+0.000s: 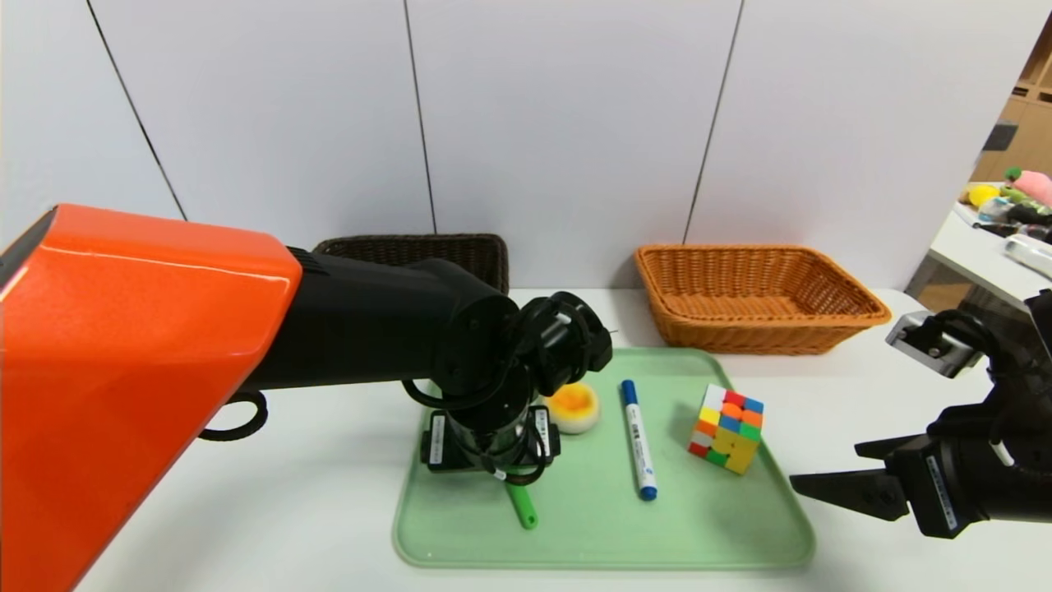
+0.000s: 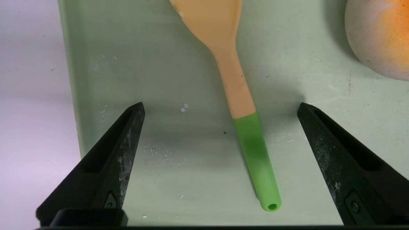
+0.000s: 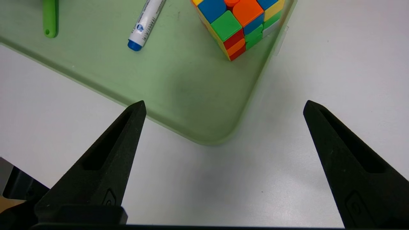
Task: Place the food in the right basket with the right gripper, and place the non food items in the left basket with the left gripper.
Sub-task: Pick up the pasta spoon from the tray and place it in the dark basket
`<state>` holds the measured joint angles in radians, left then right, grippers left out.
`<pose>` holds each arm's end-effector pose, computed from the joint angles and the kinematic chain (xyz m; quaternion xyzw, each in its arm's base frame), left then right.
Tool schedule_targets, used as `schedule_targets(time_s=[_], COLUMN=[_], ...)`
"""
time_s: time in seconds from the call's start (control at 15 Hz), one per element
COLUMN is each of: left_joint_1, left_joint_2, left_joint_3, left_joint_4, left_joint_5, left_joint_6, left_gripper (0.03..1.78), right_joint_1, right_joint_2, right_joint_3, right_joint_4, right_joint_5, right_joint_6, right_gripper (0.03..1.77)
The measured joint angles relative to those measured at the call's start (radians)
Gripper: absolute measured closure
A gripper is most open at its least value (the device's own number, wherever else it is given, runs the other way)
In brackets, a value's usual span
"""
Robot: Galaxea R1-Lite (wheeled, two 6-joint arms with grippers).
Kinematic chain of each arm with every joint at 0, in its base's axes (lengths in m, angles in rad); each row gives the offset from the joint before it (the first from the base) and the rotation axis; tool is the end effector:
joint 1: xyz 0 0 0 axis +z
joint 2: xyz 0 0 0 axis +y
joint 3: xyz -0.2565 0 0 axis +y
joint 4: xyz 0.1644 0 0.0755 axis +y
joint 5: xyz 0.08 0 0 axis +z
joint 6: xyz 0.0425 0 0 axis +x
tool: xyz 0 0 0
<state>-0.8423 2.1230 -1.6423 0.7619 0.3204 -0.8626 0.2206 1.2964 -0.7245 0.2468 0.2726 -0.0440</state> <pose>0.2457 -0.2553 0.0954 -0.0380 0.5296 0.0128 0.8473 0.1851 0.0532 0.1331 -0.0092 0.3929 0.2326 0.8896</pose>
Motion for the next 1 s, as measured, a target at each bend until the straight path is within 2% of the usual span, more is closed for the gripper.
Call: schedule_targets(time_s=[0.13,0.33,0.6,0.73,1.0], left_joint_1=[0.000,0.000,0.000,0.001,0.000], left_joint_2=[0.001,-0.001,-0.004,-0.005,-0.016], left_joint_3=[0.000,0.001,0.001,0.001,0.001], left_joint_4=[0.001,0.002,0.003,0.003,0.010], left_joint_5=[0.000,-0.005,-0.001,0.000,0.000], left_joint_6=[0.001,0.005,0.010,0.009,0.008], left_gripper=[0.12,0.61,1.04,1.69,1.69], right_joint_1=[0.000,0.000,0.001,0.001,0.001], right_joint_2=[0.000,0.001,0.000,0.000,0.000], right_joint_3=[0.000,-0.004,-0.004,-0.004,-0.003], right_joint_4=[-0.002,-0.003,-0.003,-0.003,-0.003], right_joint_5=[0.000,0.001,0.003,0.003,0.002], right_joint_6=[0.000,-0.001,-0.002,-0.002,-0.001], right_gripper=[0.10,0.10,0.10,0.10,0.10])
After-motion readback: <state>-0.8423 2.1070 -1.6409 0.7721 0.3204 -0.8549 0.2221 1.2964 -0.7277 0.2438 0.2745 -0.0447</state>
